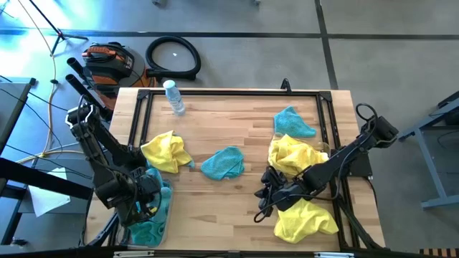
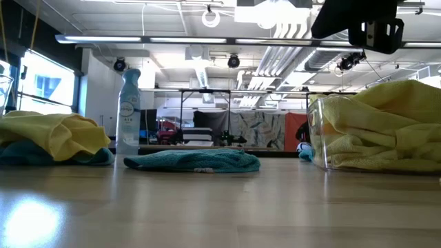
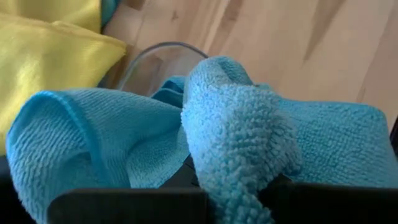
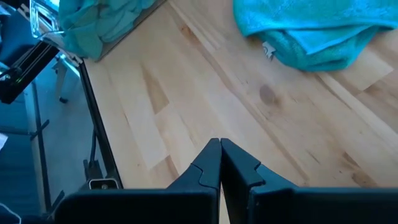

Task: Sort microfiber towel by color & place in baskets
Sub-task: Put the blue microfiber towel into the right transparent bin

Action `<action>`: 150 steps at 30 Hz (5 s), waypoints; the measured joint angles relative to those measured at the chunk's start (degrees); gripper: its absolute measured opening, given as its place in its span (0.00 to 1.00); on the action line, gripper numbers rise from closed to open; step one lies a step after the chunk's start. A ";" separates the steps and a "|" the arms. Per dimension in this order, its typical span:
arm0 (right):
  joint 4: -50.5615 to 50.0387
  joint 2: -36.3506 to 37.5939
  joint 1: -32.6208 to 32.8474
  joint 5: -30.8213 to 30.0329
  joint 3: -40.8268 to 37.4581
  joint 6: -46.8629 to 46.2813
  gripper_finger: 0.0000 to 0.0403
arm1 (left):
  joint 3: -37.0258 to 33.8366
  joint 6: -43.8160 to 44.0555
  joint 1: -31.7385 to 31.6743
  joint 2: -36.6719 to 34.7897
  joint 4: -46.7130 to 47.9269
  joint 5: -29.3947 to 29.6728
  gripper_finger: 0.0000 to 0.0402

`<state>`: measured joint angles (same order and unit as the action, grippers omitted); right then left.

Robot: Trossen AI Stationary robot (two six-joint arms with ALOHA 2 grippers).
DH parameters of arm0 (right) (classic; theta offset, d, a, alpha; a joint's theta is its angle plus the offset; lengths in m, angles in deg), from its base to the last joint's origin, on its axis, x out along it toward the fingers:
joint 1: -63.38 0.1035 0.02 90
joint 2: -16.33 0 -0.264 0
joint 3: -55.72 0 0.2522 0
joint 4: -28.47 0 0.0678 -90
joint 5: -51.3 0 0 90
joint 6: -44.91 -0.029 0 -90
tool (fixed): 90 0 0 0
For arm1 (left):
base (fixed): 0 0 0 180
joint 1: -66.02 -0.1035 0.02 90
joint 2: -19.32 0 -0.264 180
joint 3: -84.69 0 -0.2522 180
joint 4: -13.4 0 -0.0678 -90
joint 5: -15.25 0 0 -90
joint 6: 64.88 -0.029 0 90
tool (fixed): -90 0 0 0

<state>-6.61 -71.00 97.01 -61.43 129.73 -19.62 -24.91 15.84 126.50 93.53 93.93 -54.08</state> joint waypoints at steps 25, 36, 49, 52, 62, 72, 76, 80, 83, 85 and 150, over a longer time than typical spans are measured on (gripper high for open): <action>0.09 -0.02 0.00 -2.29 0.00 -0.17 0.00 | -0.02 -24.76 -4.28 15.00 -5.59 -4.20 0.08; 0.09 -0.04 0.00 -2.27 0.00 -0.13 0.00 | -0.02 -20.77 -4.28 13.89 -5.47 -6.85 0.23; 0.09 -0.04 0.00 -2.25 0.00 -0.02 0.00 | -0.02 -20.82 -4.28 0.63 -5.03 -9.47 0.42; 0.09 -0.04 0.00 -2.25 0.00 -0.02 0.00 | -0.02 -20.62 -4.28 -3.13 -5.03 -11.90 0.42; 0.09 -0.04 0.00 -2.25 0.00 -0.13 0.00 | -0.02 -14.74 -4.26 -11.63 -5.31 -12.65 0.42; 0.87 -0.04 -0.02 -3.63 0.02 -0.15 0.00 | -0.02 -14.82 -4.19 -8.25 -4.55 -11.83 0.42; 0.98 -0.04 -0.02 -3.69 0.02 -0.08 0.00 | -0.02 -14.03 -4.21 -6.08 -2.69 -11.77 0.45; 1.06 -0.04 -0.02 -3.69 0.02 -0.05 0.00 | -0.02 -14.30 -4.19 -3.70 -2.72 -11.77 0.51; 1.06 -0.04 -0.02 -3.71 0.02 -0.04 0.00 | -0.02 -14.12 -4.19 -1.54 -2.76 -11.77 0.57; 1.05 -0.04 -0.02 -3.71 0.02 -0.06 0.00 | 0.00 -12.68 -4.19 0.01 -2.71 -11.17 0.61; 2.75 -0.04 0.00 -6.45 0.02 0.35 0.00 | -12.59 -4.40 -1.85 -10.39 -10.72 -12.70 0.66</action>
<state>-3.86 -71.04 97.01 -67.87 129.75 -19.27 -37.50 11.44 124.65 83.15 83.20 -66.78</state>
